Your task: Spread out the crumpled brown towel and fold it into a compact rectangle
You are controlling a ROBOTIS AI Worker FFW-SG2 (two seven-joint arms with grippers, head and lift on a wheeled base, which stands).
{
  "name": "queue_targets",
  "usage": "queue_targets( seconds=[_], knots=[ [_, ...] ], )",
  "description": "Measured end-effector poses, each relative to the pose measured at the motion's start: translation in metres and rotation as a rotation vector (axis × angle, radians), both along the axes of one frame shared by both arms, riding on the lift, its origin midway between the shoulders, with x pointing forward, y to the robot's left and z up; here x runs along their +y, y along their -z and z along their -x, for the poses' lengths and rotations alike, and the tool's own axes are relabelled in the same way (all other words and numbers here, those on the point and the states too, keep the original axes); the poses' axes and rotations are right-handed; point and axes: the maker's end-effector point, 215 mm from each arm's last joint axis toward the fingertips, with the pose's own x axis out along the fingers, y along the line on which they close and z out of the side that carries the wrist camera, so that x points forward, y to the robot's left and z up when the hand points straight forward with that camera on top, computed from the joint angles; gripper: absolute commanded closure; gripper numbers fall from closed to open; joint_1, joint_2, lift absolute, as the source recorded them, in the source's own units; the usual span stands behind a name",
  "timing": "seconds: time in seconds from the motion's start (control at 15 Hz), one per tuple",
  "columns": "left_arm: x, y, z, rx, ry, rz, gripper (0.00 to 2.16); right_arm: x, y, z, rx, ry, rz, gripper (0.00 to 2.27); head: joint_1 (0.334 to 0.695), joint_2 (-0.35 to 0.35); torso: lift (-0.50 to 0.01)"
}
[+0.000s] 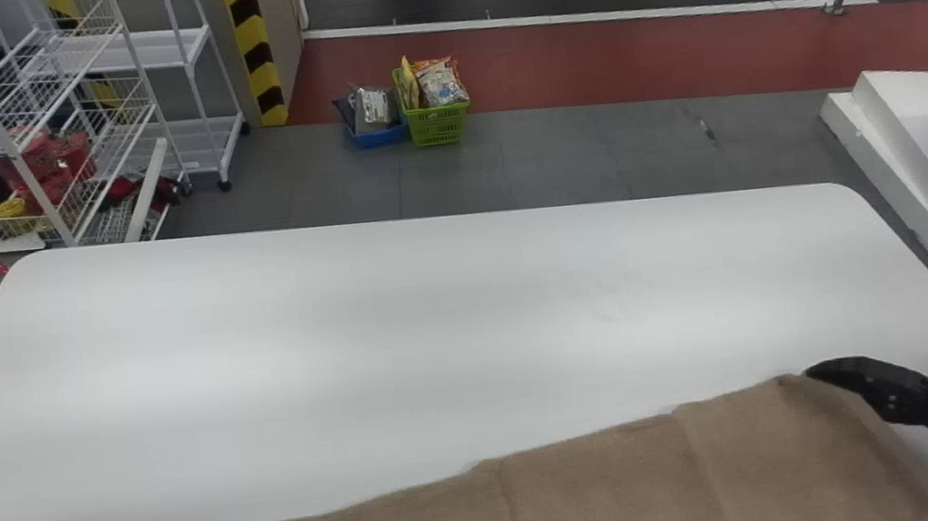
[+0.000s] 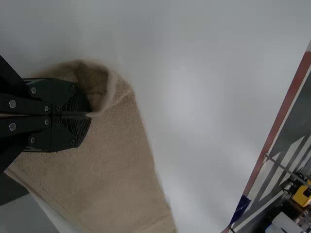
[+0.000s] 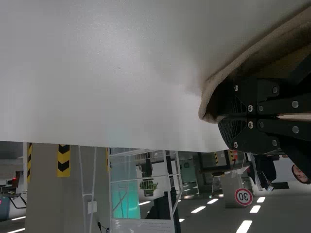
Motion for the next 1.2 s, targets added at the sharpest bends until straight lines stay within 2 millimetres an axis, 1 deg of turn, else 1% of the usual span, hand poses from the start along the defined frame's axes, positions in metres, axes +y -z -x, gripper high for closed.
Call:
queue_targets(
  seconds=[0.2, 0.53, 0.67, 0.8, 0.87, 0.93, 1.0, 1.07, 1.13, 1.2],
  knots=[
    [-0.002, 0.001, 0.0, 0.002, 0.004, 0.001, 1.44, -0.003, 0.004, -0.005, 0.024, 0.004, 0.038, 1.12, 0.695, -0.051, -0.127],
    [-0.004, 0.003, 0.001, 0.007, 0.011, 0.002, 1.44, 0.01, 0.013, -0.007, 0.073, 0.01, 0.015, 1.11, 0.695, -0.037, -0.127],
    [-0.003, 0.005, 0.001, 0.01, 0.012, 0.001, 1.44, 0.015, 0.012, -0.011, 0.087, 0.017, -0.004, 1.1, 0.695, -0.026, -0.127],
    [-0.002, 0.005, 0.001, 0.008, 0.014, -0.001, 1.44, 0.016, 0.007, -0.016, 0.086, 0.035, -0.035, 1.1, 0.695, -0.022, -0.127],
    [-0.002, 0.005, 0.001, 0.006, 0.015, -0.002, 1.44, 0.015, 0.005, -0.018, 0.081, 0.046, -0.05, 1.08, 0.695, -0.022, -0.127],
    [-0.002, 0.006, 0.001, 0.004, 0.017, -0.003, 1.44, 0.014, 0.003, -0.019, 0.078, 0.055, -0.06, 0.94, 0.695, -0.024, -0.127],
    [-0.003, 0.007, 0.0, 0.003, 0.019, -0.003, 1.44, 0.015, 0.003, -0.019, 0.079, 0.056, -0.064, 0.89, 0.695, -0.025, -0.127],
    [-0.004, 0.008, 0.0, 0.004, 0.021, -0.004, 1.36, 0.016, 0.006, -0.018, 0.086, 0.053, -0.06, 0.88, 0.695, -0.025, -0.127],
    [-0.005, 0.009, 0.0, 0.005, 0.021, -0.006, 0.8, 0.018, 0.009, -0.016, 0.095, 0.046, -0.052, 0.54, 0.695, -0.024, -0.127],
    [-0.005, 0.01, -0.001, 0.005, 0.019, -0.011, 0.02, 0.02, 0.014, -0.013, 0.105, 0.036, -0.041, 0.2, 0.695, -0.023, -0.127]
  ],
)
